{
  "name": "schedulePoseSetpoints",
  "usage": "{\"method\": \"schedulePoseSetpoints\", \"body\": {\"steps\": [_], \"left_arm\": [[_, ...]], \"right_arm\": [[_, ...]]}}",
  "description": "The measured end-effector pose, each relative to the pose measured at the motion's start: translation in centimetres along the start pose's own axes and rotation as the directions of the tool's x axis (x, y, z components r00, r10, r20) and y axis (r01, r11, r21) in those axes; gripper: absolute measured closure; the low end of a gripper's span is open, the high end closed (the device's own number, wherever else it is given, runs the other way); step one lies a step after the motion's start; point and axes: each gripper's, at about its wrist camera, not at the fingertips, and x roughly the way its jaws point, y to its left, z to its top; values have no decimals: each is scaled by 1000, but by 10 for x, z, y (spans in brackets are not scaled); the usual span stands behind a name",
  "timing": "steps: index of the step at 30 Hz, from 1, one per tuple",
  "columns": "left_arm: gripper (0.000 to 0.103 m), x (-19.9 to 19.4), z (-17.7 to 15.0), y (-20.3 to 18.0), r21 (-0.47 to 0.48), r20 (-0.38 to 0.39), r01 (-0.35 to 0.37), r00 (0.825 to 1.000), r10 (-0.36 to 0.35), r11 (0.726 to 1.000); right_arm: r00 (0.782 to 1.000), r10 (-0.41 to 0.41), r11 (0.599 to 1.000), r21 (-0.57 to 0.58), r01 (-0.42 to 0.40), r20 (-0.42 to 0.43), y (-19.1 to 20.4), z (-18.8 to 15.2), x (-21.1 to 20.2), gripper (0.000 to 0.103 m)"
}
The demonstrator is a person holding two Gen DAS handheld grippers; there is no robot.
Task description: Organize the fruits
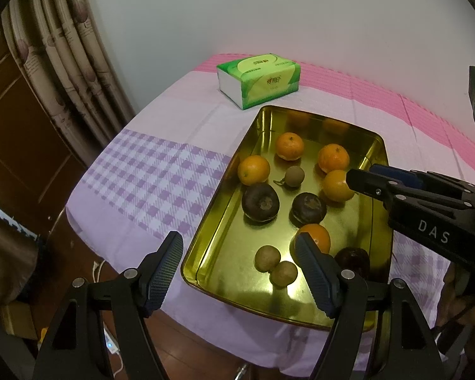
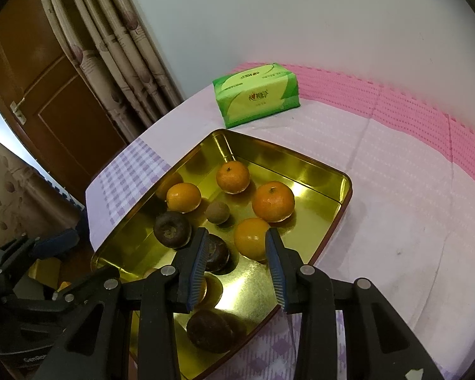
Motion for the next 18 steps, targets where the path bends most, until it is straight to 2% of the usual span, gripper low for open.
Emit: {"method": "schedulePoseSetpoints", "body": {"steps": [7,11,14,18], "left_arm": [[29,1,0,-1,2,4,0,1000,0,1000],[29,-7,1,-1,11,43,0,999,0,1000],[29,-17,3,0,15,87,1,996,-3,1000],[29,-35,4,3,2,151,2,988,-2,1000]], "right_arm": [[999,18,1000,13,-18,35,3,-6,-12,66],[997,6,1000,-7,-5,74,9,-12,-27,54],[990,-27,999,-37,32,136,18,-19,-48,46],[966,-80,993,-66,98,246,27,-27,-83,28]]}}
